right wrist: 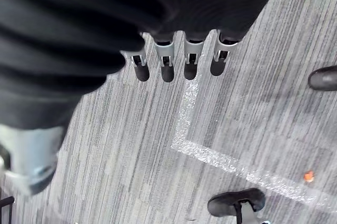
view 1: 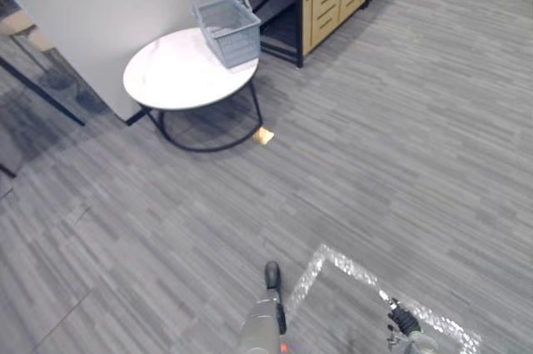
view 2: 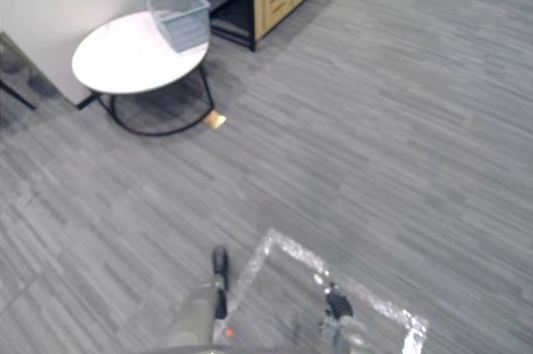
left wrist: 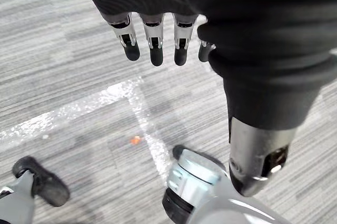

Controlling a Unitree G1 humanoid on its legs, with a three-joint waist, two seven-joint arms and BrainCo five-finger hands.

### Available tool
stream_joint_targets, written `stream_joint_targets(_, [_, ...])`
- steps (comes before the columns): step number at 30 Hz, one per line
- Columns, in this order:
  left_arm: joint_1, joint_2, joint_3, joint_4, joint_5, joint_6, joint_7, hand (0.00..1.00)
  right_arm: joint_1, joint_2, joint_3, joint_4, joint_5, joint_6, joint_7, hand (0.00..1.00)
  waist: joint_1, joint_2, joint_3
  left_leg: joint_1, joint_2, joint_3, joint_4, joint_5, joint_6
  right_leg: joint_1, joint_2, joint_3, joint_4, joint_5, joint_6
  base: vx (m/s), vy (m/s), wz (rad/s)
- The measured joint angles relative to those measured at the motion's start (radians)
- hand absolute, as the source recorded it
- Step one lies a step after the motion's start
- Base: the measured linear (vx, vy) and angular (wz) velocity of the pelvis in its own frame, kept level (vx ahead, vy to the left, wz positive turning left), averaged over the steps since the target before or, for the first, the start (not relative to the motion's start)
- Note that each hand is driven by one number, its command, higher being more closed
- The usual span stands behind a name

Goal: Pick vegetable in the basket

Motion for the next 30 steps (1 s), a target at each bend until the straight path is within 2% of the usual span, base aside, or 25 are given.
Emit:
stream_joint_targets(1, [-0.015,0.018,-0.002,0.001,0.005,0.000,0.003,0.00,0.007,0.007,-0.009,0.010,0.000,-0.002,0.005,0.00,-0.014,-0.020,-0.017,0.006,-0.037,0.004,0.034,-0.044,0.021,-0.070,-0.034,0.020,0.166,0.056,0.000,0.71,0.256,0.10])
stream_joint_targets(2, [-0.020,0.021,-0.002,0.002,0.011,0.001,0.005,0.00,0.007,0.009,-0.015,0.015,0.000,-0.002,0.007,0.00,-0.018,-0.022,-0.016,0.014,-0.045,0.003,0.043,-0.058,0.030,-0.082,-0.041,0.024,0.214,0.079,-0.002,0.62,0.238,0.39])
stream_joint_targets(3, [-0.029,0.040,-0.014,0.007,0.036,0.001,0.008,0.00,0.015,0.016,-0.035,0.035,0.000,0.001,0.007,0.00,-0.034,-0.038,-0.013,0.070,-0.073,0.009,0.058,-0.108,0.056,-0.133,-0.069,0.036,0.395,0.210,-0.004,0.76,0.260,0.26])
stream_joint_targets(4, [-0.031,0.055,-0.043,0.005,0.042,0.002,0.008,0.00,0.036,0.017,-0.048,0.039,0.000,0.001,0.008,0.00,-0.047,-0.044,-0.012,0.176,-0.097,0.012,0.044,-0.169,0.078,-0.201,-0.101,0.042,0.622,0.418,0.015,0.90,0.308,0.20])
stream_joint_targets(5, [-0.031,0.059,-0.056,0.005,0.043,0.004,0.009,0.00,0.043,0.016,-0.054,0.040,0.000,0.001,0.009,0.00,-0.054,-0.039,-0.010,0.222,-0.101,0.008,0.036,-0.191,0.085,-0.232,-0.105,0.040,0.719,0.429,0.017,0.85,0.270,0.06])
stream_joint_targets(6, [-0.046,0.064,-0.080,-0.002,0.044,0.009,0.009,0.00,0.062,0.015,-0.070,0.039,0.000,0.000,0.011,0.00,-0.061,-0.025,-0.001,0.317,-0.110,-0.001,0.007,-0.216,0.094,-0.287,-0.104,0.034,0.870,0.403,-0.015,0.66,0.193,0.04])
stream_joint_targets(7, [-0.074,0.065,-0.096,-0.007,0.053,0.011,0.009,0.00,0.076,0.010,-0.107,0.027,0.001,-0.002,0.020,0.00,-0.070,-0.018,0.002,0.420,-0.115,-0.013,-0.053,-0.225,0.102,-0.355,-0.094,0.007,0.960,0.351,-0.034,0.63,0.165,0.05])
stream_joint_targets(8, [-0.089,0.068,-0.109,-0.008,0.062,0.012,0.010,0.00,0.076,0.005,-0.116,0.028,-0.001,-0.003,0.024,0.00,-0.073,-0.012,0.007,0.469,-0.117,-0.026,-0.086,-0.226,0.101,-0.381,-0.085,-0.013,0.974,0.315,-0.036,0.58,0.100,0.16])
stream_joint_targets(9, [-0.125,0.070,-0.126,-0.015,0.067,0.011,0.010,0.00,0.081,0.003,-0.145,0.027,-0.002,-0.002,0.026,0.00,-0.088,-0.002,0.013,0.557,-0.113,-0.035,-0.143,-0.227,0.100,-0.436,-0.066,-0.052,0.952,0.244,-0.045,0.43,0.038,0.22])
stream_joint_targets(10, [-0.146,0.065,-0.126,-0.022,0.070,0.011,0.010,0.00,0.086,0.005,-0.164,0.026,-0.002,-0.003,0.026,0.00,-0.094,0.001,0.015,0.591,-0.111,-0.042,-0.165,-0.231,0.101,-0.465,-0.059,-0.071,0.916,0.217,-0.047,0.52,-0.003,0.42])
stream_joint_targets(11, [-0.182,0.052,-0.127,-0.036,0.068,0.009,0.012,0.00,0.095,0.011,-0.188,0.024,-0.002,-0.002,0.027,0.00,-0.106,0.008,0.019,0.635,-0.104,-0.058,-0.187,-0.248,0.096,-0.516,-0.054,-0.108,0.812,0.186,-0.047,0.49,-0.062,0.52])
stream_joint_targets(13, [-0.229,0.020,-0.126,-0.069,0.059,-0.001,0.017,0.00,0.134,0.021,-0.197,0.006,-0.002,0.002,0.027,0.00,-0.109,0.019,0.021,0.679,-0.084,-0.061,-0.196,-0.294,0.078,-0.570,-0.057,-0.152,0.582,0.193,-0.036,0.60,-0.145,0.58])
stream_joint_targets(14, [-0.257,-0.014,-0.124,-0.102,0.058,-0.004,0.026,0.00,0.169,0.028,-0.197,-0.013,-0.002,0.009,0.025,0.00,-0.107,0.028,0.023,0.718,-0.056,-0.079,-0.196,-0.350,0.046,-0.588,-0.052,-0.159,0.285,0.231,-0.017,0.67,-0.245,0.39])
stream_joint_targets(15, [-0.257,-0.023,-0.119,-0.107,0.058,-0.007,0.030,0.00,0.175,0.029,-0.196,-0.017,-0.004,0.009,0.025,0.00,-0.106,0.029,0.022,0.730,-0.046,-0.080,-0.194,-0.369,0.033,-0.589,-0.047,-0.151,0.179,0.259,-0.017,0.58,-0.242,0.27])
stream_joint_targets(17, [-0.253,-0.041,-0.095,-0.111,0.059,-0.011,0.035,0.00,0.177,0.029,-0.193,-0.022,-0.024,0.010,0.026,0.00,-0.108,0.028,0.022,0.759,-0.024,-0.083,-0.189,-0.418,0.007,-0.602,-0.038,-0.126,0.038,0.302,-0.007,0.56,-0.250,0.08])
stream_joint_targets(18, [-0.246,-0.064,-0.065,-0.111,0.059,-0.010,0.035,0.00,0.180,0.021,-0.182,-0.023,-0.040,0.012,0.025,0.00,-0.110,0.039,0.019,0.788,0.005,-0.086,-0.180,-0.449,0.009,-0.621,-0.032,-0.127,0.093,0.357,-0.008,0.83,-0.363,0.22])
stream_joint_targets(20, [-0.230,-0.084,-0.027,-0.087,0.061,-0.007,0.036,0.00,0.185,0.012,-0.155,-0.022,-0.047,0.012,0.026,0.00,-0.109,0.046,0.014,0.772,0.041,-0.086,-0.055,-0.442,0.002,-0.640,-0.033,-0.131,0.238,0.364,-0.013,0.77,-0.369,0.31])
stream_joint_targets(21, [-0.213,-0.117,0.008,-0.091,0.064,-0.008,0.031,0.00,0.183,-0.014,-0.163,-0.028,-0.082,0.016,0.026,0.00,-0.109,0.092,0.007,0.700,0.108,-0.102,0.168,-0.412,-0.020,-0.612,-0.008,-0.178,0.312,0.285,-0.049,0.66,-0.384,0.30])
stream_joint_targets(23, [-0.208,-0.125,0.055,-0.082,0.070,-0.001,0.017,0.00,0.173,-0.024,-0.178,-0.032,-0.093,0.020,0.027,0.00,-0.108,0.120,0.004,0.584,0.152,-0.139,0.435,-0.252,-0.031,-0.553,0.012,-0.211,0.335,0.210,-0.064,0.60,-0.339,0.23])
stream_joint_targets(24, [-0.205,-0.123,0.081,-0.075,0.073,0.001,0.007,0.00,0.166,-0.026,-0.195,-0.031,-0.117,0.022,0.025,0.00,-0.106,0.119,0.014,0.521,0.173,-0.157,0.580,-0.153,-0.057,-0.500,0.023,-0.222,0.322,0.181,-0.074,0.67,-0.287,0.10])
stream_joint_targets(25, [-0.192,-0.111,0.120,-0.052,0.076,0.004,-0.005,0.00,0.148,-0.032,-0.207,-0.028,-0.126,0.029,0.021,0.00,-0.099,0.129,0.023,0.441,0.206,-0.111,0.793,-0.141,-0.063,-0.380,0.049,-0.226,0.264,0.154,-0.081,0.66,-0.251,0.01])
stream_joint_targets(26, [-0.180,-0.106,0.141,-0.040,0.076,0.010,-0.009,0.00,0.143,-0.033,-0.207,-0.026,-0.131,0.031,0.021,0.00,-0.099,0.128,0.025,0.418,0.215,-0.081,0.847,-0.150,-0.053,-0.329,0.058,-0.226,0.231,0.150,-0.080,0.74,-0.254,-0.02])
stream_joint_targets(27, [-0.158,-0.099,0.201,-0.045,0.060,0.016,-0.015,0.00,0.138,-0.031,-0.207,-0.017,-0.150,0.032,0.018,0.00,-0.097,0.117,0.028,0.369,0.215,-0.029,0.913,-0.178,-0.038,-0.222,0.064,-0.232,0.152,0.141,-0.078,0.55,-0.149,0.02])
stream_joint_targets(28, [-0.145,-0.084,0.219,-0.044,0.063,0.017,-0.017,0.00,0.139,-0.032,-0.205,-0.003,-0.157,0.034,0.012,0.00,-0.086,0.110,0.028,0.308,0.203,0.017,0.907,-0.205,-0.043,-0.141,0.065,-0.236,0.080,0.134,-0.080,0.52,-0.127,0.02])
stream_joint_targets(30, [-0.117,-0.078,0.219,-0.031,0.071,0.022,-0.019,0.00,0.132,-0.035,-0.213,0.022,-0.155,0.037,0.002,0.00,-0.076,0.110,0.029,0.223,0.190,0.071,0.833,-0.250,-0.045,-0.071,0.068,-0.236,0.009,0.147,-0.056,0.53,-0.060,-0.13])
